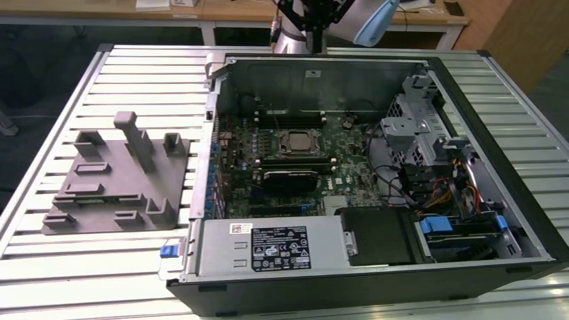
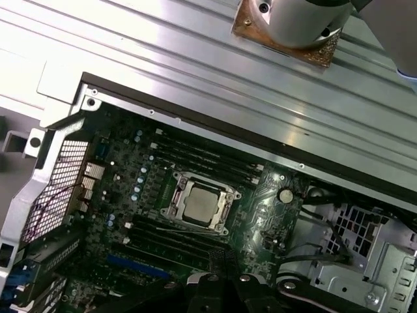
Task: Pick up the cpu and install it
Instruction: 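Close the cpu cover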
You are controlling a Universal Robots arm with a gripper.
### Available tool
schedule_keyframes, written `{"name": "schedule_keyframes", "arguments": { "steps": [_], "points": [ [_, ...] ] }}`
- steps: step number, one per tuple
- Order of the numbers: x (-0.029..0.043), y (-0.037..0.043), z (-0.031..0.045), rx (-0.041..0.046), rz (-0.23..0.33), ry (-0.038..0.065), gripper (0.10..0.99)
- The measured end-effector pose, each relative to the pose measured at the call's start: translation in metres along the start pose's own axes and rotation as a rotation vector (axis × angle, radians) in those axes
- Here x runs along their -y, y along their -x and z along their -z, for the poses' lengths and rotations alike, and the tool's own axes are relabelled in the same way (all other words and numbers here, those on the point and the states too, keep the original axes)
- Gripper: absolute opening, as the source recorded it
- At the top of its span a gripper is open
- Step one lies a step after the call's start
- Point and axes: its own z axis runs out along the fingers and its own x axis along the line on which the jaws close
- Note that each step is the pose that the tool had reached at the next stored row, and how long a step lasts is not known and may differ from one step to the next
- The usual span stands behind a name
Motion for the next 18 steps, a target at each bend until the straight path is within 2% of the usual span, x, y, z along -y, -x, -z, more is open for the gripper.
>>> {"name": "schedule_keyframes", "arguments": {
  "steps": [18],
  "points": [
    [-0.0005,-0.0018,-0.0279,0.0,0.0,0.0,0.106]
  ]
}}
